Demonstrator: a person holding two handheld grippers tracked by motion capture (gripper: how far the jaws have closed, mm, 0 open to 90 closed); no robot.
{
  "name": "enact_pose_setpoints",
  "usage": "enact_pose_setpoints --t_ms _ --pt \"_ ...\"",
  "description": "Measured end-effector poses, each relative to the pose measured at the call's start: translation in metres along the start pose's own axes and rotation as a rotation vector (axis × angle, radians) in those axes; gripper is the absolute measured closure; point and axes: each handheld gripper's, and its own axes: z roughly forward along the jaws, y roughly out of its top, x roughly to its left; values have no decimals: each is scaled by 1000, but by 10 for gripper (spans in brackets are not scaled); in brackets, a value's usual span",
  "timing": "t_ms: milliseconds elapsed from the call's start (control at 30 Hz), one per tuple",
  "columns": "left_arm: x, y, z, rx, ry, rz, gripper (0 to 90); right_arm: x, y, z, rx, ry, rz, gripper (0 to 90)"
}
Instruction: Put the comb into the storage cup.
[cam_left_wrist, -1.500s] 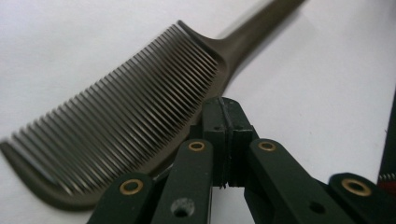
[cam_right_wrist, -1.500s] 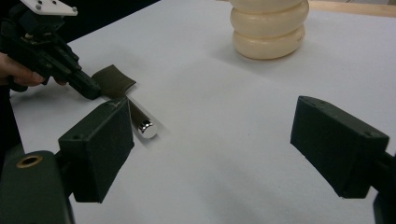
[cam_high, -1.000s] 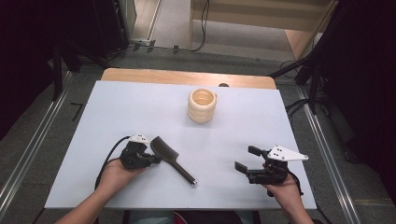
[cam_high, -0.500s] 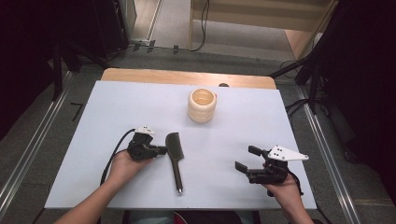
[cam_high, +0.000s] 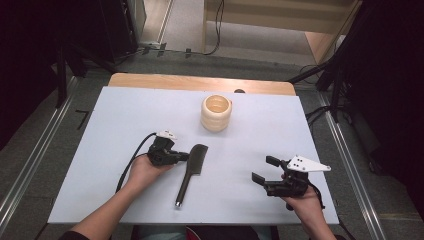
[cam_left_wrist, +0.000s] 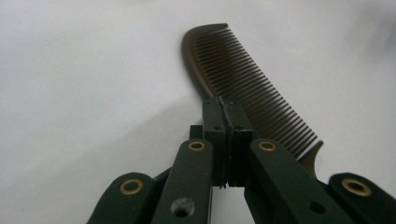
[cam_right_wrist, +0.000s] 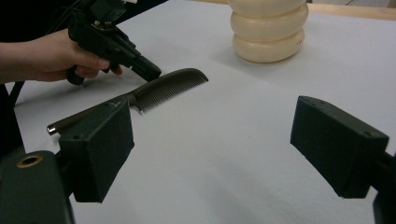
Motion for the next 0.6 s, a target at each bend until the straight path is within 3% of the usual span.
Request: enact_pose_setpoints --t_ms 600 --pt "-11 8 16 -3 -43 44 900 1 1 1 3 3 3 117"
